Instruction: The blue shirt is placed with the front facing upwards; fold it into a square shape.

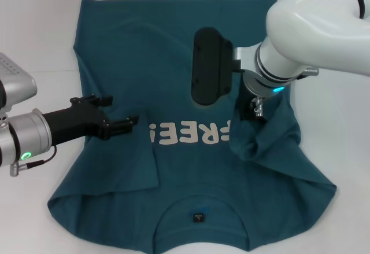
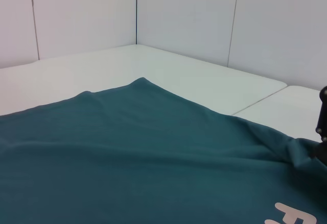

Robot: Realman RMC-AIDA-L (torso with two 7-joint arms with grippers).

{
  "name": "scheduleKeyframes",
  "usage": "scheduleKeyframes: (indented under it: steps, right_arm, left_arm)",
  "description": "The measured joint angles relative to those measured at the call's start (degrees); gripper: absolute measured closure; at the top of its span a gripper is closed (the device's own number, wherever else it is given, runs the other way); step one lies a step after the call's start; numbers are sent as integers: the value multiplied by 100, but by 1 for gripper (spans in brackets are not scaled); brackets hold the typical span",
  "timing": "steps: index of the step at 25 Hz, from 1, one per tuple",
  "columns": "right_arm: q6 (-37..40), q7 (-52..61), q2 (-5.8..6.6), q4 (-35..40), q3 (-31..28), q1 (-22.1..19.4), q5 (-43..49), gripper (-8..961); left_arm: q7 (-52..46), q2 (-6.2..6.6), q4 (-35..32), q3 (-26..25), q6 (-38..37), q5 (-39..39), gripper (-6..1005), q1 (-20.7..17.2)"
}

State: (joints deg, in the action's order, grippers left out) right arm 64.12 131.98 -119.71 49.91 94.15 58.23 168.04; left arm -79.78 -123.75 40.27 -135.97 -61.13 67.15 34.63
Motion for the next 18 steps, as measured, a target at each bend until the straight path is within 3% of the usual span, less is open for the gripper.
scheduleKeyframes:
  steps: [9, 14, 18]
  right_arm:
    - [-229, -103, -40, -125, 14, 148, -2, 948]
    - [-348, 244, -96, -507, 433, 229, -7, 947]
    - [-281, 514, -73, -308, 485, 123, -22, 917]
  left_arm:
    - [12, -4, -24, 0, 26, 8, 161, -7]
    - [25, -14, -44, 0, 49, 9, 161, -9]
    - [25, -16, -46, 0, 50, 9, 161, -16]
